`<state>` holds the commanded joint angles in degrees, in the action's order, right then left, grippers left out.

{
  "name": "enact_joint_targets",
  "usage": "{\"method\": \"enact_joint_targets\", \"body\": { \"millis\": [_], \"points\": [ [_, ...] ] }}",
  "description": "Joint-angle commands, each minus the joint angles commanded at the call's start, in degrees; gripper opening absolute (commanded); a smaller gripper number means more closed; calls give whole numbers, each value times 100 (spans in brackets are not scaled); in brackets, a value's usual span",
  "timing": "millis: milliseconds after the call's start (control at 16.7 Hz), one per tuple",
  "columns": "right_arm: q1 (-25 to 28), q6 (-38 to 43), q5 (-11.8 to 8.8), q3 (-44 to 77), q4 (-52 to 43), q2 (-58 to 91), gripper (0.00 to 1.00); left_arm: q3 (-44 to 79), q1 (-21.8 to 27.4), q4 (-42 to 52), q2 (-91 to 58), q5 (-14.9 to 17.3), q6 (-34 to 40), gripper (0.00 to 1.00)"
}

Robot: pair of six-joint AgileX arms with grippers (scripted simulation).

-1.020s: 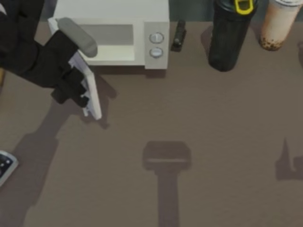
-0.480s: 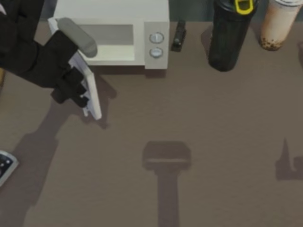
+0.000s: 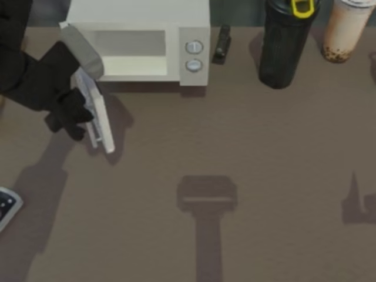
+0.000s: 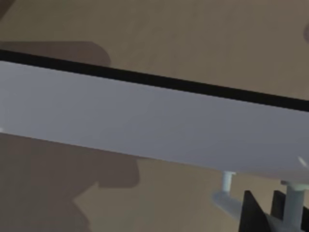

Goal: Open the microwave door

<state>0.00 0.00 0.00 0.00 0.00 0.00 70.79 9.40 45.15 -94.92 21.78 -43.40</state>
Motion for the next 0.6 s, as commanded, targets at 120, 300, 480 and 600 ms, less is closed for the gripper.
{"method": "enact_joint_targets", "body": {
  "millis": [120,300,480,600],
  "points": [
    [0,0,0,0,0,0,100,24,-53,18,35,58,-125,0],
    [0,0,0,0,0,0,100,24,-53,18,35,58,-125,0],
    [0,0,0,0,0,0,100,24,-53,18,35,58,-125,0],
    [0,0,0,0,0,0,100,24,-53,18,35,58,-125,0]
  ]
}}
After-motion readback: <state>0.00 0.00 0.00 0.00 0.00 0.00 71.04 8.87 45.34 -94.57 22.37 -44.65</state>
